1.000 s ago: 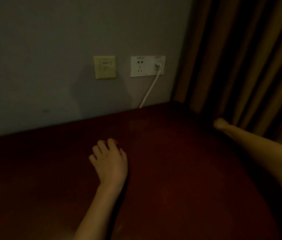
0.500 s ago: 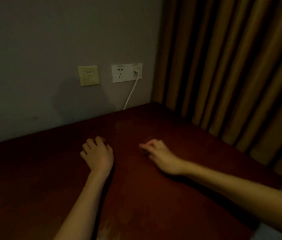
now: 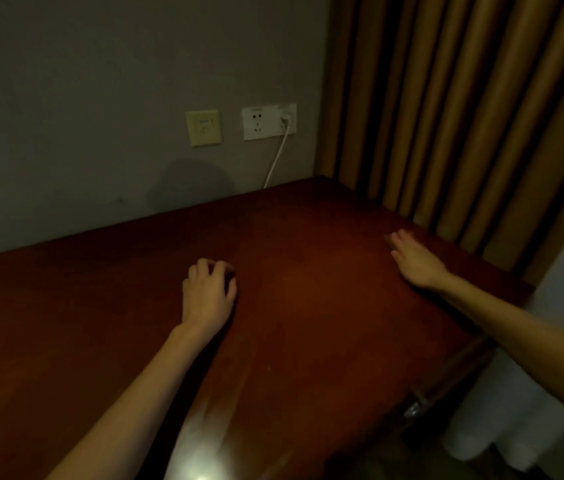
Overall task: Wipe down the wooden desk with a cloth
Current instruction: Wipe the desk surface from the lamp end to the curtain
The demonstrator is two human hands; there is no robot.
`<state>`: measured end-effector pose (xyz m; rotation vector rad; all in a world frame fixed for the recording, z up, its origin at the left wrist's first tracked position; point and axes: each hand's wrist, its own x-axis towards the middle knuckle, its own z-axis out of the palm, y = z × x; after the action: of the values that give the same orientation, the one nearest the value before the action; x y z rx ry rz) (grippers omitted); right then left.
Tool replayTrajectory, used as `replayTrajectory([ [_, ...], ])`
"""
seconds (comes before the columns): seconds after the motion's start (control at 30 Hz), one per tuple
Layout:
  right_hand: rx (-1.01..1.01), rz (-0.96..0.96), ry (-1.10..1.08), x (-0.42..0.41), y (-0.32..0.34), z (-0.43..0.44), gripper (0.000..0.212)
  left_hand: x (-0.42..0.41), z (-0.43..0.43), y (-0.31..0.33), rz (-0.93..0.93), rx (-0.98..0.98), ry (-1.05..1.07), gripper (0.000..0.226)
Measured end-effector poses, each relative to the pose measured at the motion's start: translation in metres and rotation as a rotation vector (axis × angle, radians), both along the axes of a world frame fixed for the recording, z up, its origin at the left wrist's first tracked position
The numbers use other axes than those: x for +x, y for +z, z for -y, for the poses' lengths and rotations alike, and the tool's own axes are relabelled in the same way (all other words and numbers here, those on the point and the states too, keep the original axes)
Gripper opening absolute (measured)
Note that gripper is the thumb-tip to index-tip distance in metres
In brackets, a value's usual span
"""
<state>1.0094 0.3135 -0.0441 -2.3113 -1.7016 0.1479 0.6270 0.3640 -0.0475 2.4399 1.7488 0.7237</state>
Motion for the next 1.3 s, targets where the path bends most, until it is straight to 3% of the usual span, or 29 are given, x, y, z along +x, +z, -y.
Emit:
replayTrajectory([
  [0.2, 0.087, 0.088, 0.74, -0.217, -0.009, 0.089, 0.053, 0.008, 0.031, 0.002, 0.006, 0.031, -0.017, 0.025],
  [0.3, 0.086, -0.028, 0.939, -0.234, -0.011, 0.142, 0.05, 0.008, 0.038, 0.0, 0.01, 0.077, -0.041, 0.023],
  [0.4, 0.105, -0.102, 0.8, -0.171, -0.01, 0.145, 0.047, 0.007, 0.039, 0.0, 0.011, 0.088, -0.038, 0.022],
  [0.57, 0.103, -0.121, 0.073, 0.02, -0.009, 0.109, 0.046, 0.011, 0.041, 0.002, 0.009, 0.087, -0.045, 0.024],
  [0.67, 0.051, -0.126, -0.172, 0.076, 0.0, 0.104, 0.047, 0.011, 0.041, 0.002, 0.007, 0.095, -0.039, 0.023],
  [0.8, 0.124, -0.081, -0.121, 0.028, -0.003, 0.116, 0.046, 0.012, 0.042, 0.003, 0.021, 0.093, -0.046, 0.022],
  [0.93, 0.22, 0.043, 0.356, -0.092, -0.015, 0.156, 0.044, 0.013, 0.044, 0.006, 0.014, 0.082, -0.044, 0.022],
  [1.0, 0.282, 0.156, 0.481, -0.13, -0.01, 0.175, 0.043, 0.012, 0.046, 0.007, 0.011, 0.08, -0.05, 0.022],
  [1.07, 0.285, 0.171, 0.47, -0.134, -0.002, 0.178, 0.039, 0.01, 0.048, 0.006, 0.014, 0.073, -0.049, 0.022],
  [1.2, 0.256, -0.128, 0.265, -0.101, 0.006, 0.161, 0.028, 0.008, 0.049, 0.006, 0.004, 0.064, -0.054, 0.023],
  [1.3, 0.25, -0.077, 0.037, -0.025, -0.002, 0.137, 0.02, 0.01, 0.047, 0.007, -0.006, 0.052, -0.049, 0.024],
])
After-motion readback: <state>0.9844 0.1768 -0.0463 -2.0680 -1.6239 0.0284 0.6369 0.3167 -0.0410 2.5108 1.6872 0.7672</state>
